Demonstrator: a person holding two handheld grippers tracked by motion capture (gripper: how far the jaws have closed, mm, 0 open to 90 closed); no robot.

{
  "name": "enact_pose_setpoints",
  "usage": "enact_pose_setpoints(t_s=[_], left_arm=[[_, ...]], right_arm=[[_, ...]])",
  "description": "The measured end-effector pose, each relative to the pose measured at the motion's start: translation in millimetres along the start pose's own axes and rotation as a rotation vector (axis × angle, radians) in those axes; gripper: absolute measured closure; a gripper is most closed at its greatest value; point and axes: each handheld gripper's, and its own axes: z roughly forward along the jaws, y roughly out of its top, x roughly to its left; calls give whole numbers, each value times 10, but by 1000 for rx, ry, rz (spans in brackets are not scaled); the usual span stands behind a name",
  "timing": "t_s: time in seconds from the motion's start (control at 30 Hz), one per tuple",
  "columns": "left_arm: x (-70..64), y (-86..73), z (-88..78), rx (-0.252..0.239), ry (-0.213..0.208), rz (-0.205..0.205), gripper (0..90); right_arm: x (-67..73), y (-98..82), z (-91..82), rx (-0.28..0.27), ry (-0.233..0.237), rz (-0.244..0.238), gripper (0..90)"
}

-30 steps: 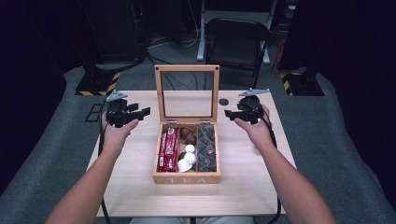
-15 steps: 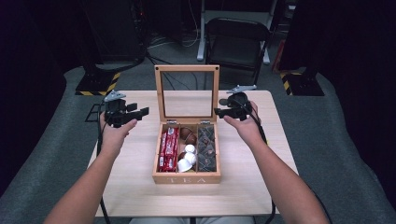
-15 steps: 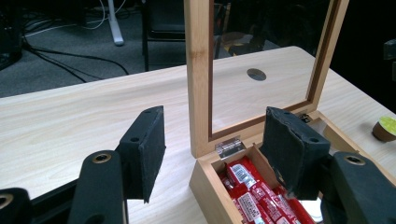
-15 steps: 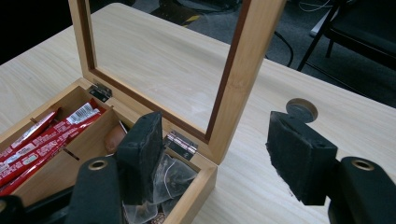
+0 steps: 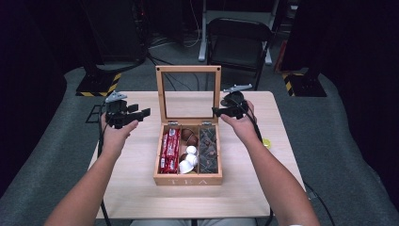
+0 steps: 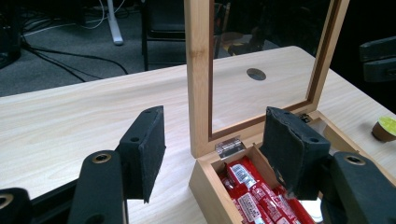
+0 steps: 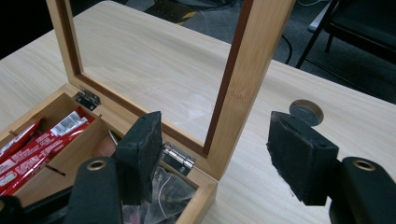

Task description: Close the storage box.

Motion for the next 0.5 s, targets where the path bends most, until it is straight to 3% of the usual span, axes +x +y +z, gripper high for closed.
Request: enact_pose_setpoints(t_s=[0.23,0.5], left_arm=[[-26,-2,23,6,-8,6,391],[-25,-14,41,7,-8,1,392]], right_arm=[[-45,16,123,8,-8,-13,351],[-104,17,233,15,-6,4,351]])
